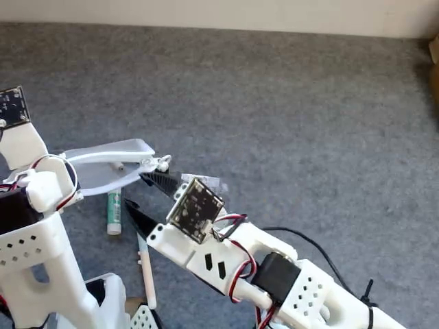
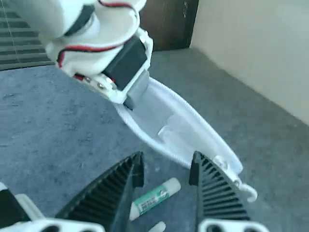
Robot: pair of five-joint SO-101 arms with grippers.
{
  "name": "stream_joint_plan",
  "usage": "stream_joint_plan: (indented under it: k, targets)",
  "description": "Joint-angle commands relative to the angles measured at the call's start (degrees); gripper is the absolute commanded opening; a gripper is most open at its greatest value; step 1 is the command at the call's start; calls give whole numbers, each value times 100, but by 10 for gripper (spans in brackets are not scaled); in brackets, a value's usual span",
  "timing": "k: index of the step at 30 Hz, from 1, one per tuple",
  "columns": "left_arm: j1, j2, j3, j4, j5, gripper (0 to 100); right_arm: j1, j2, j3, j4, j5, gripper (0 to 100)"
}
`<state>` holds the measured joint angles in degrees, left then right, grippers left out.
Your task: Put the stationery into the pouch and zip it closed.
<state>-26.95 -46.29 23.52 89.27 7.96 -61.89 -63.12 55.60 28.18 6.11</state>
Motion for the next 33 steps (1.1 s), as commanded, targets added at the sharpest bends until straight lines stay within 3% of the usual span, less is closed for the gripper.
stream_joint_plan:
  k: [1,9,20,33]
  targets:
    - [-57,13,-66,-141,26,7,-48,-171,-101,409,-466,152]
    - [-57,13,-66,-141,26,7,-48,-66,-57,426,-756,152]
    - [-57,13,-66,-141,26,7,-84,2246,-259,409,-1116,152]
    - [-57,13,-57,-123,26,7,-356,4312,-1323,426,-2646,152]
